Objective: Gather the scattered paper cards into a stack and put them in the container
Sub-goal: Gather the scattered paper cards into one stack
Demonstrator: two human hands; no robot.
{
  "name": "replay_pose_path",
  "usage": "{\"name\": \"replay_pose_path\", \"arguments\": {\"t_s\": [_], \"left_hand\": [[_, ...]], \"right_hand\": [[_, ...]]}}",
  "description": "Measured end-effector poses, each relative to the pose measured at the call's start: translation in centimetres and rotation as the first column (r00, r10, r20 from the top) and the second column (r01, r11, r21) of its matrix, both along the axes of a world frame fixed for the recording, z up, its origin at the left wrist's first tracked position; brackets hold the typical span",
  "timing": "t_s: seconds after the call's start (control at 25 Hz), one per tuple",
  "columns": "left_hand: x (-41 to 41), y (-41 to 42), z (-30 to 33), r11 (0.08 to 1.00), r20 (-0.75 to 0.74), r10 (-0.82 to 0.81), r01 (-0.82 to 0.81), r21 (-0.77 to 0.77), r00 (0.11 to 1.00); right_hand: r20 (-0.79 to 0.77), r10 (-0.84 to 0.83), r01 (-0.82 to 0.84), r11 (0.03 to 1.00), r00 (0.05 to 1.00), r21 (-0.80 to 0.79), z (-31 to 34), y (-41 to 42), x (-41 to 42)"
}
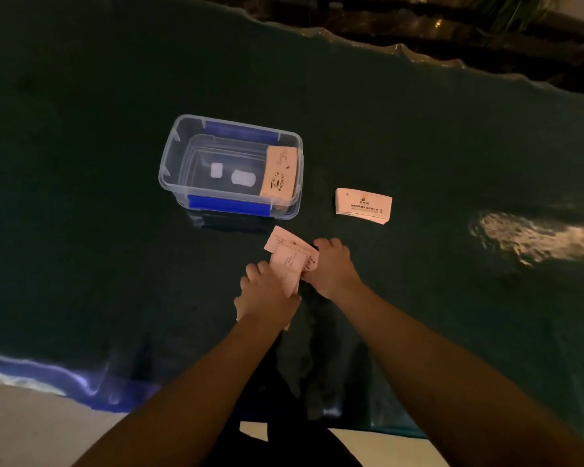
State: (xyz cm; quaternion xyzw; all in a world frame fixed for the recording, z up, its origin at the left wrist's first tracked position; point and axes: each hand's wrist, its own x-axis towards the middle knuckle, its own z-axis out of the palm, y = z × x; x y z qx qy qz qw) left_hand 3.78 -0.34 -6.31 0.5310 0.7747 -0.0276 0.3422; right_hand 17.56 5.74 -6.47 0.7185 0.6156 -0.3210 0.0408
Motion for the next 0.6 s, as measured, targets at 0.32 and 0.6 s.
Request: {"name": "replay_pose_path", "arguments": {"t_s": [0.32, 0.6], "left_hand": [[0.5, 0.2, -0.2, 0.995, -0.117, -0.096, 0.097, 0.006, 0.988], [0.4, 0.7, 0.8, 0.993, -0.017, -0.089, 0.087, -0.083, 0.996]], "right_hand": [[-0.062, -0.237, 0.229, 0.967, 0.970, -0.111, -0.1, -0.3, 1.3], [-0.277, -0.594, 0.570, 0.804, 0.755, -0.168, 1.7, -4.4, 3.9]]}}
